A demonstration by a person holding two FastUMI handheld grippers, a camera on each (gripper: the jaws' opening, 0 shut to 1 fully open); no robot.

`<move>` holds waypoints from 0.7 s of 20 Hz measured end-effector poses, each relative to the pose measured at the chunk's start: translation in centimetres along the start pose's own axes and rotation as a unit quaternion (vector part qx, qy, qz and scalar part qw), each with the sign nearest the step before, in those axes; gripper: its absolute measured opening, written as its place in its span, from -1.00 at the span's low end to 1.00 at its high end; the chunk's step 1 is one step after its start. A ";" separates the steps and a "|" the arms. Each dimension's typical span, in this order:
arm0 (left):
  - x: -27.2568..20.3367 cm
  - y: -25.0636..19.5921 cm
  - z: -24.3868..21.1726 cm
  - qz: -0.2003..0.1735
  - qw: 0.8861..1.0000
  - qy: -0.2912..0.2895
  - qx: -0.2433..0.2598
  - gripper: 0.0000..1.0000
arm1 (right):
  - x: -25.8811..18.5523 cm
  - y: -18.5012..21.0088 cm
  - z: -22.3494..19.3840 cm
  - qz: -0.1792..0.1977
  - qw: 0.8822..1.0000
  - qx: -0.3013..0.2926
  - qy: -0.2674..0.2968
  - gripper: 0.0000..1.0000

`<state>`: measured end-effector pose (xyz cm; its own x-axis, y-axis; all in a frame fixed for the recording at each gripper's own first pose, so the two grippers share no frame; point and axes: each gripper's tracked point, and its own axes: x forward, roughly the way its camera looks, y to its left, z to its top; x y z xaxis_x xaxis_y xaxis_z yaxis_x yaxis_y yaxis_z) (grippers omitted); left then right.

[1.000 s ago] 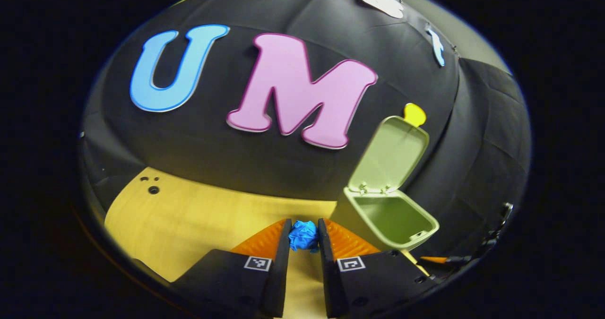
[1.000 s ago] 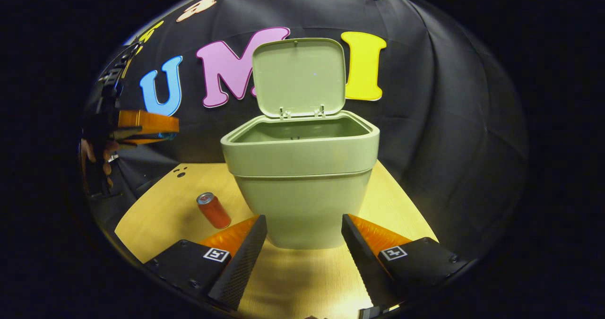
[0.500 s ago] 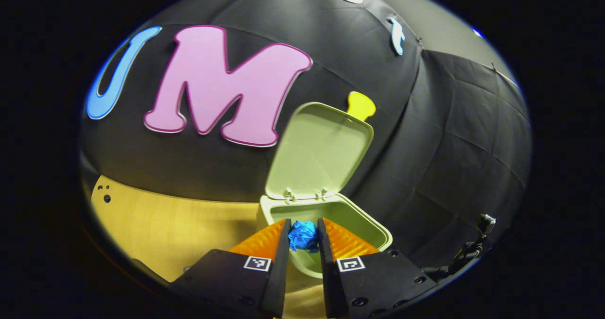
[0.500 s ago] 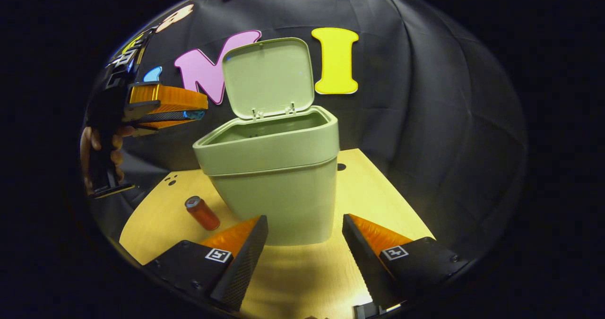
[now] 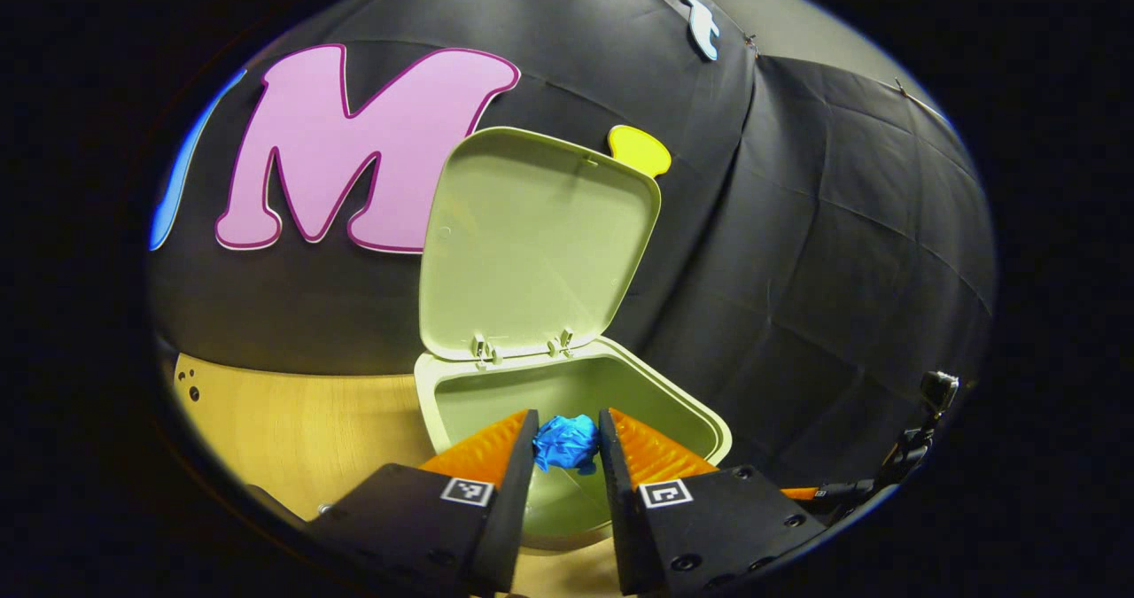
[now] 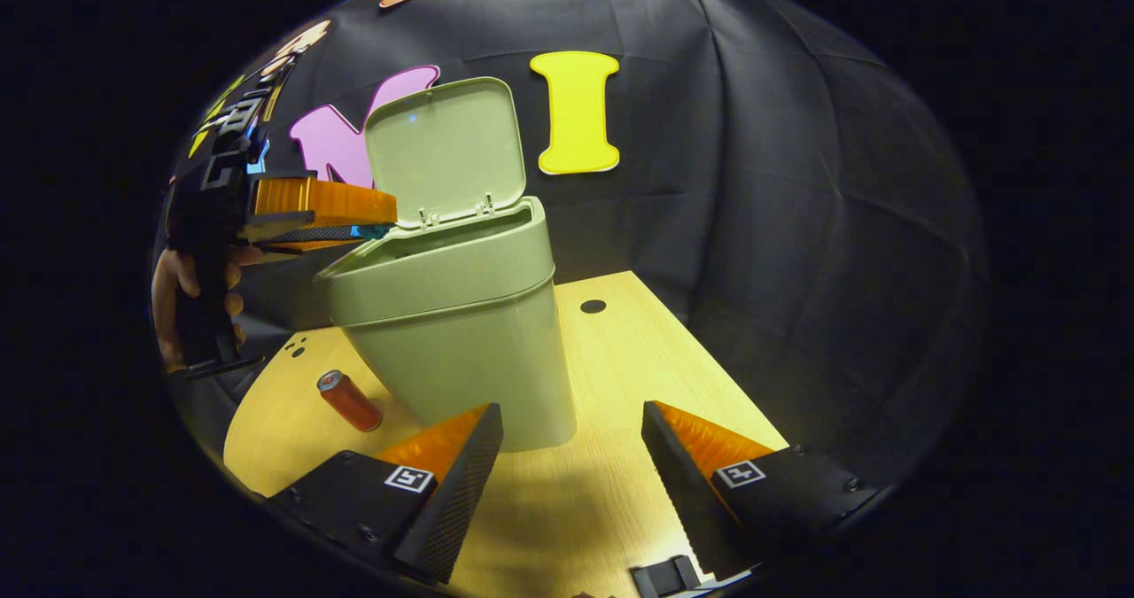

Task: Press the lid of the desktop garbage bin to open it, pick up the crumpled paper on the desktop and throw it into the bin, then pick up the pop can on the desktop and drop it into the bin, and finally close the garbage bin lid.

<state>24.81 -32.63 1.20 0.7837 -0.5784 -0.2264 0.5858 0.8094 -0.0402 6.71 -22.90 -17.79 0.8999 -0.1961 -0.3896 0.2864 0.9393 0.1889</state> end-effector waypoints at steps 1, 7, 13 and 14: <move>0.3 0.3 -0.3 0.003 1.000 0.001 0.003 -0.02 | 0.0 0.2 -0.2 0.002 1.000 0.001 0.002 0.98; -1.4 1.7 0.7 0.029 0.999 -0.026 0.018 0.92 | -0.5 1.7 -0.4 0.010 1.000 -0.005 0.001 0.98; -6.5 5.7 2.1 0.092 0.992 -0.074 0.044 0.92 | -0.8 4.6 -1.1 0.035 0.999 -0.022 0.006 0.98; -8.0 6.6 1.8 0.107 0.990 -0.079 0.042 0.92 | -0.8 5.2 -1.2 0.041 0.999 -0.025 0.007 0.99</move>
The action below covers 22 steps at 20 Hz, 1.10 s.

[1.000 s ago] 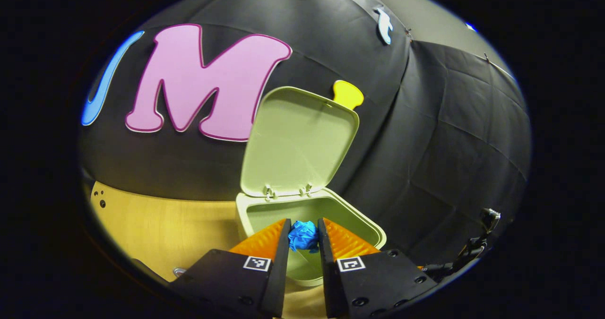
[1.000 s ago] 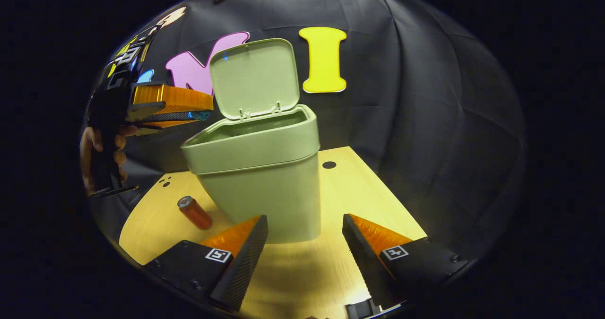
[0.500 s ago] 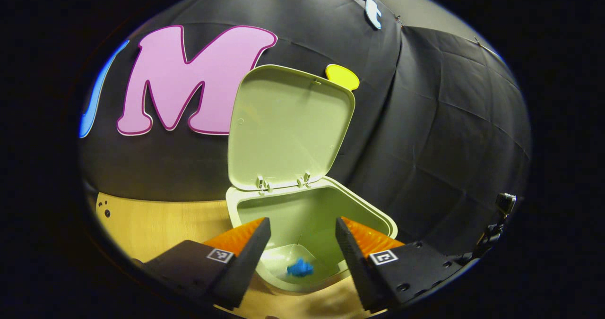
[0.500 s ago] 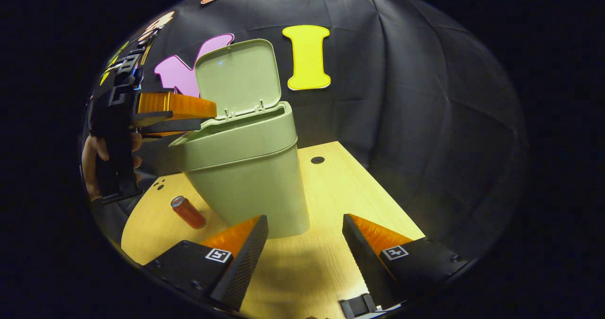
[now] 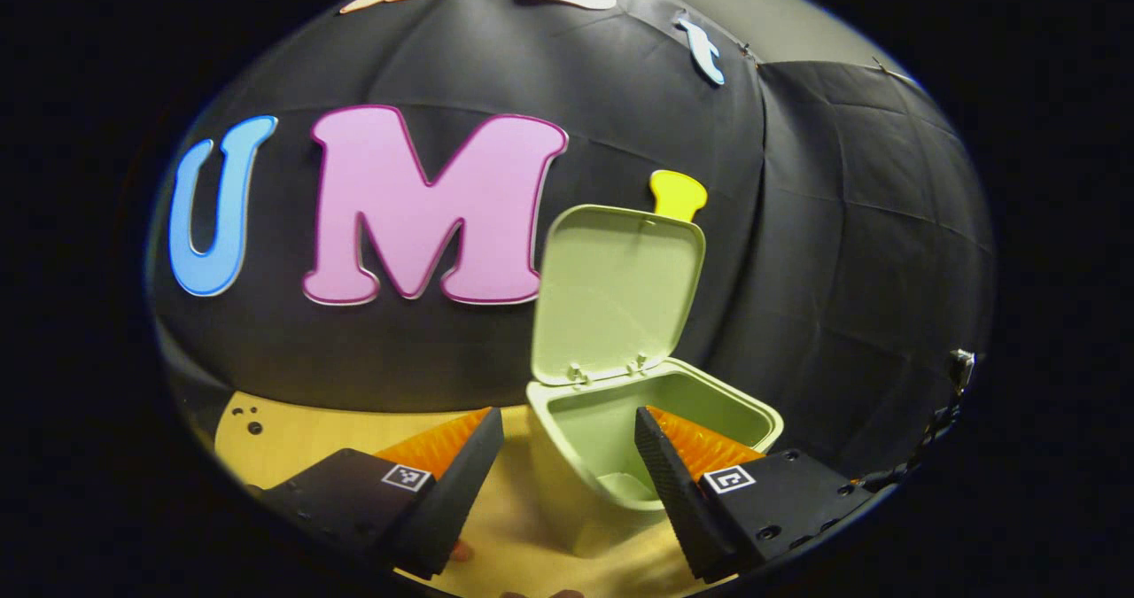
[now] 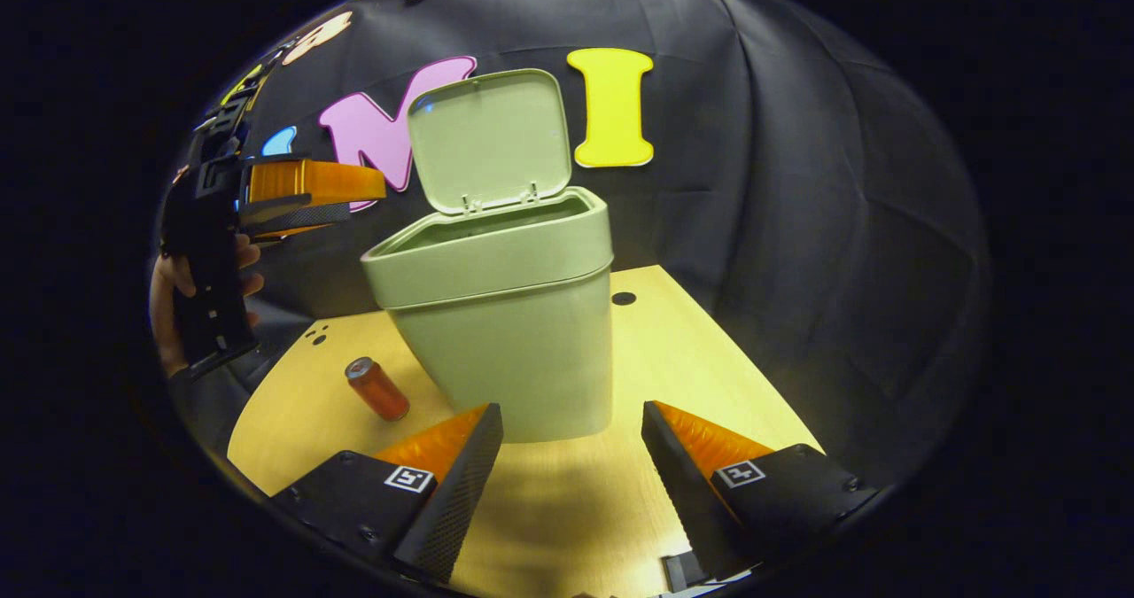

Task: Press the lid of the desktop garbage bin to open it, pick up the crumpled paper on the desktop and throw it into the bin, then pick up the pop can on the desktop and drop it into the bin, and finally close the garbage bin lid.

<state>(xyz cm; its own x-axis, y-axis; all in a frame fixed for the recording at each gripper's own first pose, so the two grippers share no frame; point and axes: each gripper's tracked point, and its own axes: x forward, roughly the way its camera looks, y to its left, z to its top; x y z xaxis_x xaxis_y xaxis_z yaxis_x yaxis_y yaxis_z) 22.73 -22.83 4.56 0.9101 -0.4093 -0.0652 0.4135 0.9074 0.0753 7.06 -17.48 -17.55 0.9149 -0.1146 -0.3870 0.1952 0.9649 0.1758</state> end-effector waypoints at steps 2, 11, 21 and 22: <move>-1.7 2.2 -0.9 0.023 1.000 0.002 -0.010 0.92 | 0.2 1.1 -0.3 0.011 1.000 -0.007 0.003 0.98; -9.8 11.0 -6.3 0.112 0.993 0.024 -0.038 0.92 | -1.0 4.4 -1.6 0.034 0.997 -0.075 0.007 0.97; -15.0 16.0 -11.5 0.174 0.981 0.056 -0.060 0.92 | 0.0 11.8 -4.1 0.114 0.984 -0.134 0.015 0.99; -15.6 16.5 -11.8 0.179 0.981 0.057 -0.057 0.92 | 0.5 12.4 -4.6 0.123 0.983 -0.137 0.017 0.99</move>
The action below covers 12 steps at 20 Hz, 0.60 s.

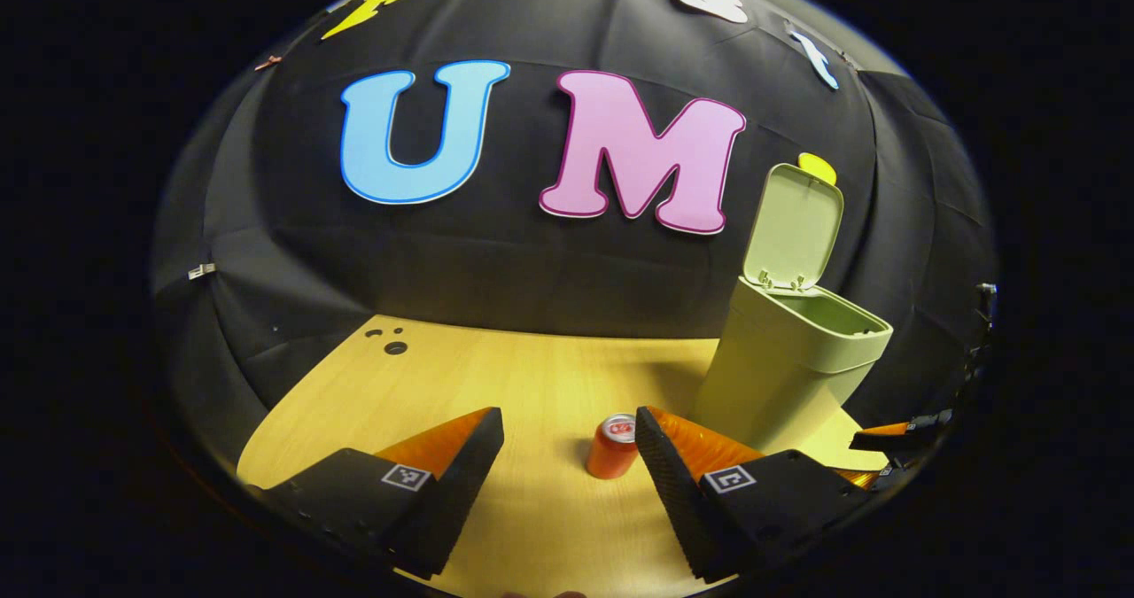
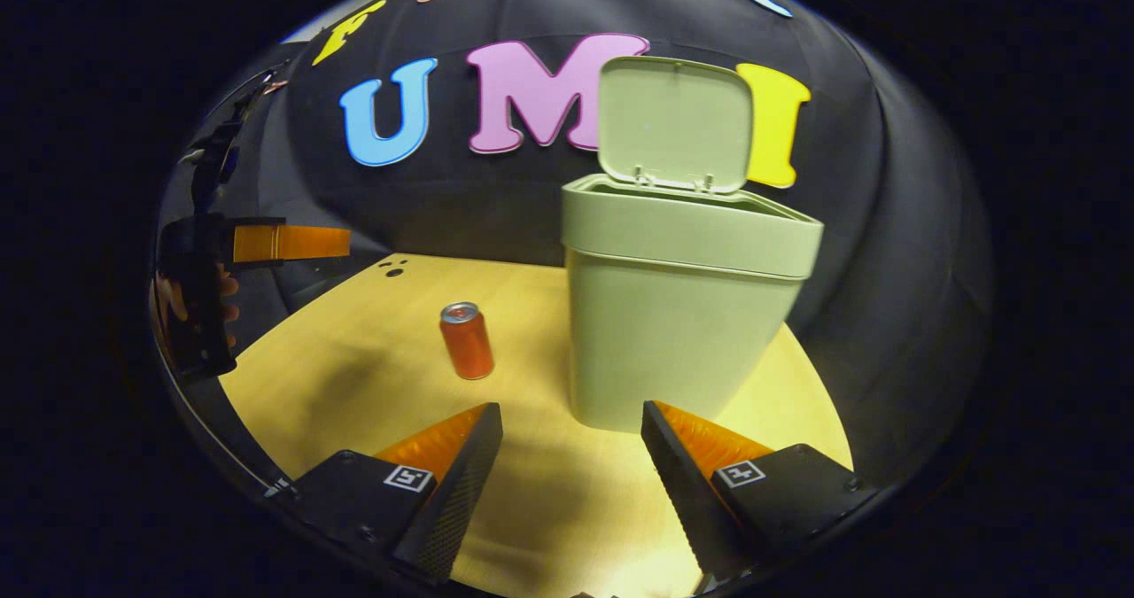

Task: Press the lid of the desktop garbage bin to open it, pick up the crumpled paper on the desktop and throw it into the bin, then pick up the pop can on the desktop and drop it into the bin, and finally close the garbage bin lid.

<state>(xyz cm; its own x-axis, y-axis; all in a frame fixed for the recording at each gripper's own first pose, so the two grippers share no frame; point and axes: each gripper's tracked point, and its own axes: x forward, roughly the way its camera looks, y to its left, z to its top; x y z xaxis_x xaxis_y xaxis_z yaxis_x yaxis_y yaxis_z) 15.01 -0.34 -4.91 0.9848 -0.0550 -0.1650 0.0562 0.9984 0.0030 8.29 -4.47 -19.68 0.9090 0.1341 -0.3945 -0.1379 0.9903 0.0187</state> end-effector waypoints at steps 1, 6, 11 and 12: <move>-0.5 0.7 0.0 0.010 1.000 -0.002 0.004 0.92 | 0.5 0.8 -0.2 0.012 1.000 -0.001 0.003 0.99; -3.3 4.3 -0.1 0.057 0.998 -0.014 -0.006 0.92 | 3.3 3.1 -1.2 0.044 0.999 -0.006 0.015 0.99; -5.9 7.2 -2.0 0.103 0.994 0.000 -0.021 0.92 | 7.3 4.9 -1.7 0.063 0.998 -0.024 0.018 0.99; -6.3 7.7 -2.4 0.110 0.994 0.003 -0.025 0.92 | 8.1 5.4 -1.8 0.068 0.997 -0.026 0.019 0.99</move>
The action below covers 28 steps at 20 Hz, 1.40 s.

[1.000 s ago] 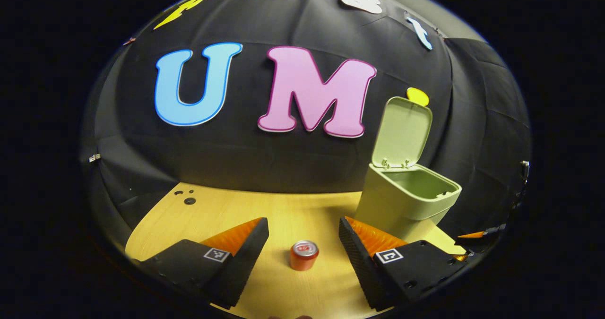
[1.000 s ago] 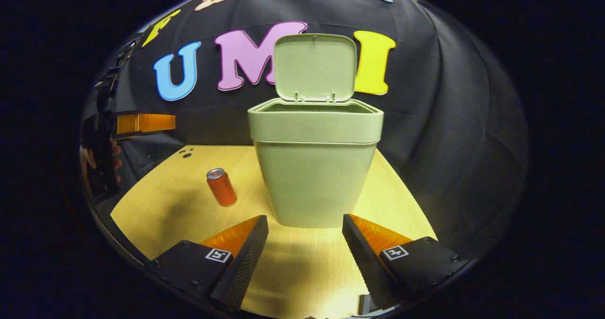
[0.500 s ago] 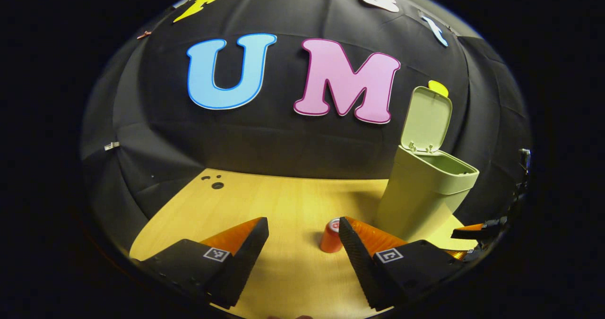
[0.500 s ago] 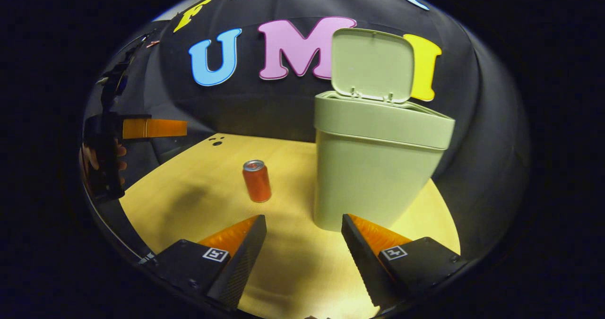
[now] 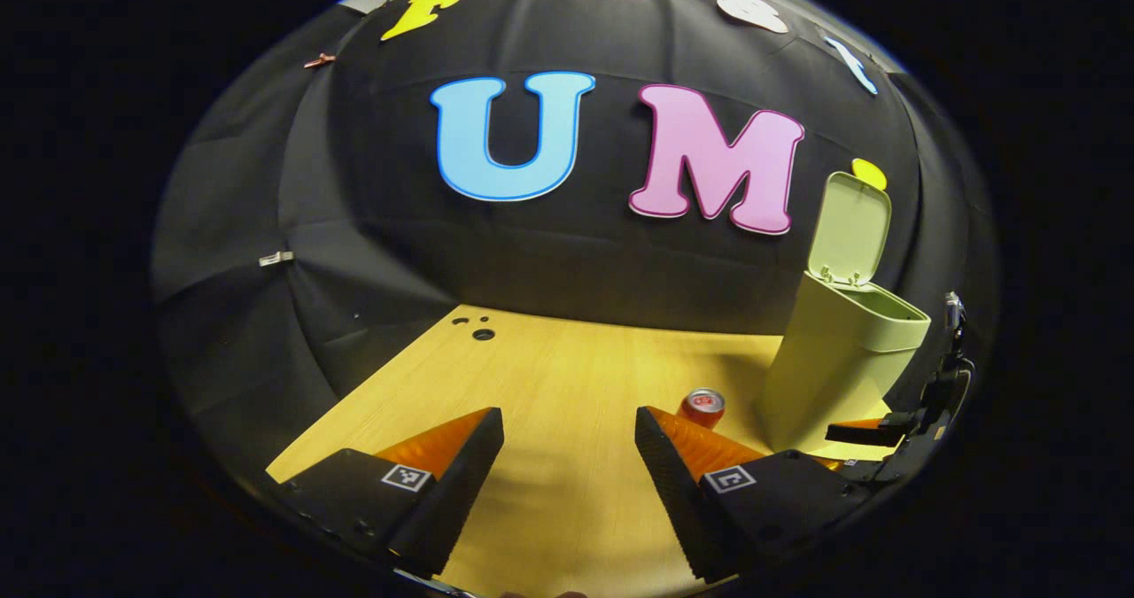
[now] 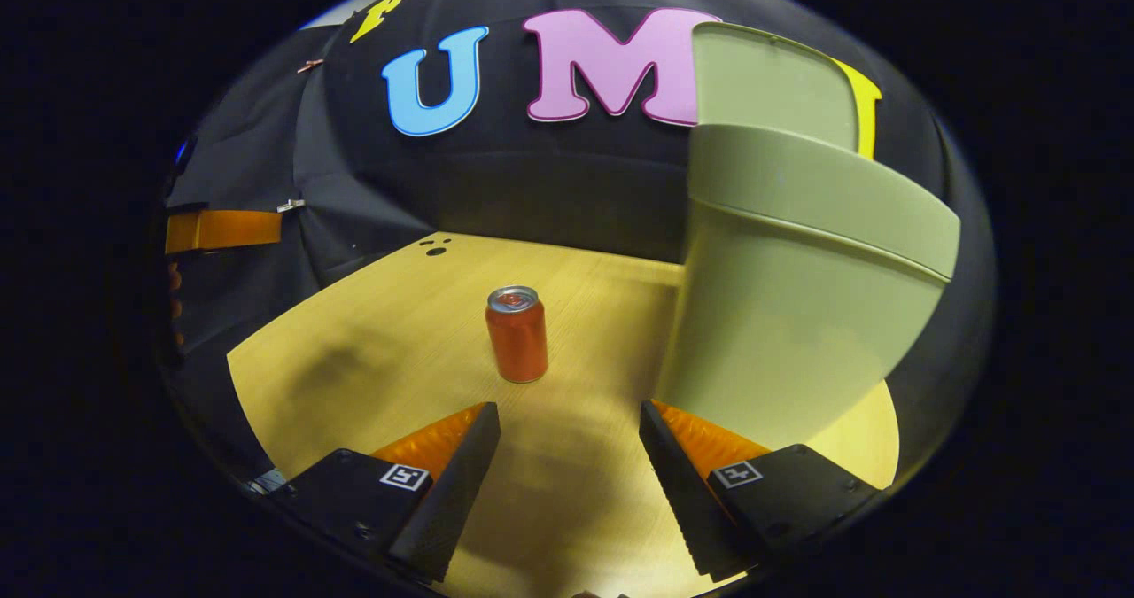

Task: Press the lid of the desktop garbage bin to open it, pick up the crumpled paper on the desktop and throw it into the bin, then pick up the pop can on the desktop and drop it into the bin, and finally close the garbage bin lid.

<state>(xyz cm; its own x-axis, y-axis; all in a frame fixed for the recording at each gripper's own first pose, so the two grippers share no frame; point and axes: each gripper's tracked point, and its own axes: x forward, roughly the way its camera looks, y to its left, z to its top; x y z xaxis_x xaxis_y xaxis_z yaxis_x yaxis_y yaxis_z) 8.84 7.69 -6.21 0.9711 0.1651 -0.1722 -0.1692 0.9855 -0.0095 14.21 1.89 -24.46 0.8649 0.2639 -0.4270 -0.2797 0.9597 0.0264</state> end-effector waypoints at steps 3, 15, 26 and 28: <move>-0.7 1.3 -1.1 0.020 1.000 0.009 -0.007 0.92 | 2.4 1.1 -0.1 0.014 1.000 -0.001 0.003 0.99; -0.5 2.9 -3.9 0.055 0.998 0.037 -0.010 0.92 | 12.1 4.3 0.4 0.047 0.999 -0.026 -0.003 0.99; 1.1 1.8 -4.9 0.059 0.997 0.053 -0.013 0.92 | 18.3 4.7 0.7 0.042 0.999 -0.032 0.000 0.99; 1.4 1.6 -4.9 0.059 0.997 0.055 -0.011 0.92 | 19.1 4.8 1.3 0.044 0.999 -0.029 -0.005 0.99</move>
<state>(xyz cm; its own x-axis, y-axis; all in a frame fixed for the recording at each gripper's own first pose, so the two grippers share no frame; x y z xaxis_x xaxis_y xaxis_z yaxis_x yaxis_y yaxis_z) 9.07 9.34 -11.27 0.9199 0.2743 -0.2804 -0.2866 0.9580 -0.0031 29.92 11.65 -31.26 0.8402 0.3474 -0.4163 -0.3776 0.9259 0.0104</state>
